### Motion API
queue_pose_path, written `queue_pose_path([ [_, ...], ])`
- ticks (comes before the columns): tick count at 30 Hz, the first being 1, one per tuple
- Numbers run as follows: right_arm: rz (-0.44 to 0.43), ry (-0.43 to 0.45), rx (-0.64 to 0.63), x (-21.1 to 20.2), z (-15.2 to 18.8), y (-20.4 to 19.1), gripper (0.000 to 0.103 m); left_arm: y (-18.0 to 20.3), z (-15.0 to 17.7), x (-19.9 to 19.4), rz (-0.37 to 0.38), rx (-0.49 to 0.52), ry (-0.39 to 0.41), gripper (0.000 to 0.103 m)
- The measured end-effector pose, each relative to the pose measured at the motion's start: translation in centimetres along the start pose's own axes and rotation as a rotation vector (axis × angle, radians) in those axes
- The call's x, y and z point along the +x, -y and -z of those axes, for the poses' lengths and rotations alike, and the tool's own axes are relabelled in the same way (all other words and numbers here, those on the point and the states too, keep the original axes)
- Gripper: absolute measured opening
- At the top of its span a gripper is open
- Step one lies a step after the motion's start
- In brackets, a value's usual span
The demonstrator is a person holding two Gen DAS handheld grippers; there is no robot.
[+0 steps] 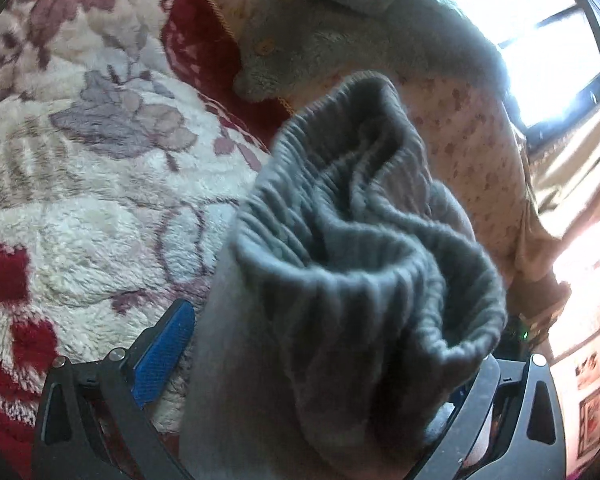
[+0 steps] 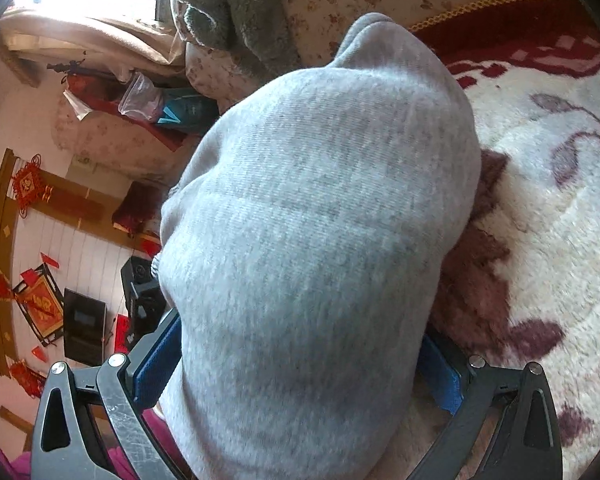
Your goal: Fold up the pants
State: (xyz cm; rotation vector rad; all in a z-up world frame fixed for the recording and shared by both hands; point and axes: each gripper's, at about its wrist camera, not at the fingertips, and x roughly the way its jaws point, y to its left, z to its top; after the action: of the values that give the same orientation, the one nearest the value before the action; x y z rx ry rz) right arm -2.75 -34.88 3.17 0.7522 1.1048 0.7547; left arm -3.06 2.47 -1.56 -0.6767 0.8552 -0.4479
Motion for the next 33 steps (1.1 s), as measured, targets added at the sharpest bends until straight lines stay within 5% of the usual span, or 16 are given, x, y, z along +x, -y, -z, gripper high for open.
queue_pose_path([
  [7,-0.02,0.031,-0.04,-0.6,0.3,-1.2,0.103,2.5,0.6,-1.1,-0.027,0.063,0.03,0.086],
  [13,-0.012,0.058,-0.11,-2.9,0.3,-3.2,0.101,6.2,0.7,-2.1,-0.012,0.109,0.044,0.083],
  [25,0.083,0.23,-0.087,-15.5,2.7,-2.1,0.102,17.2,4.2,2.0,0.093,0.199,0.026,0.083],
  [33,0.176,0.257,-0.062,-21.7,4.9,1.4,0.102,22.1,8.9,6.9,0.106,0.228,-0.042,0.083],
])
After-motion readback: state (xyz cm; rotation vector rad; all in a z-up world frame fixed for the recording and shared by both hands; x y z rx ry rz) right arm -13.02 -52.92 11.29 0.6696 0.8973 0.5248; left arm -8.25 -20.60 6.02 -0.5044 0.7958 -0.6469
